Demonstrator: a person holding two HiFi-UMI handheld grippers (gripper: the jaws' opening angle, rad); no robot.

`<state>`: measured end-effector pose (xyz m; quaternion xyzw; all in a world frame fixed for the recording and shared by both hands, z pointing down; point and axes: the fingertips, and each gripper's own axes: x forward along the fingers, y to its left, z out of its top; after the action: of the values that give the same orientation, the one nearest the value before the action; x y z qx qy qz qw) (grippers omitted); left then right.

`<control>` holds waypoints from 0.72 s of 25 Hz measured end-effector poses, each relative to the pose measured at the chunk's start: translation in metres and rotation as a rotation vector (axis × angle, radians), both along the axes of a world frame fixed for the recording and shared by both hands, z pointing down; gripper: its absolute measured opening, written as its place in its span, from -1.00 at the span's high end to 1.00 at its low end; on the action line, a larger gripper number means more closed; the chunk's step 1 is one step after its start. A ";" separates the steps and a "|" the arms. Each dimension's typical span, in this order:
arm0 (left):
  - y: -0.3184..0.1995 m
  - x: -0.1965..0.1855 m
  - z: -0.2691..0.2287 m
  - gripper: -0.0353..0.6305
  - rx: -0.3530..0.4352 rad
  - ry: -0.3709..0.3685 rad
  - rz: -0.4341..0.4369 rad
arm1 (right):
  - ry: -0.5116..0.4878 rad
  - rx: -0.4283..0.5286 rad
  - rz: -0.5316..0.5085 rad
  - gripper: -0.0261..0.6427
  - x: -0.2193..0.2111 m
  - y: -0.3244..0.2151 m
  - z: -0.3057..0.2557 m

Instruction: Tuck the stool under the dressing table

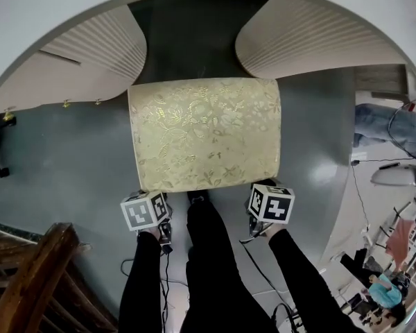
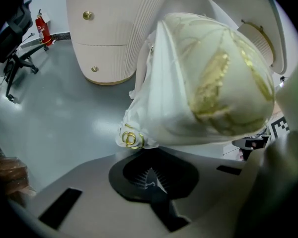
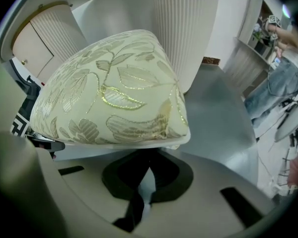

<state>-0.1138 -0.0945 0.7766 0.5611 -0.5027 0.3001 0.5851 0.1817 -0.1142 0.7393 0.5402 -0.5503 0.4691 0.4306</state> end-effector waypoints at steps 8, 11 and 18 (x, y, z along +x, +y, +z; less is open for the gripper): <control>-0.002 0.000 0.003 0.87 -0.008 0.024 0.007 | 0.009 0.041 -0.017 0.91 -0.002 0.002 0.002; -0.003 0.002 0.002 0.87 0.002 0.025 0.005 | 0.012 0.056 -0.013 0.91 0.000 -0.001 0.002; -0.003 0.005 0.001 0.87 -0.008 0.067 -0.028 | 0.001 0.066 -0.040 0.91 -0.002 0.002 0.005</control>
<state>-0.1092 -0.0980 0.7777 0.5613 -0.4896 0.2750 0.6079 0.1798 -0.1123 0.7441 0.5433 -0.5759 0.4415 0.4221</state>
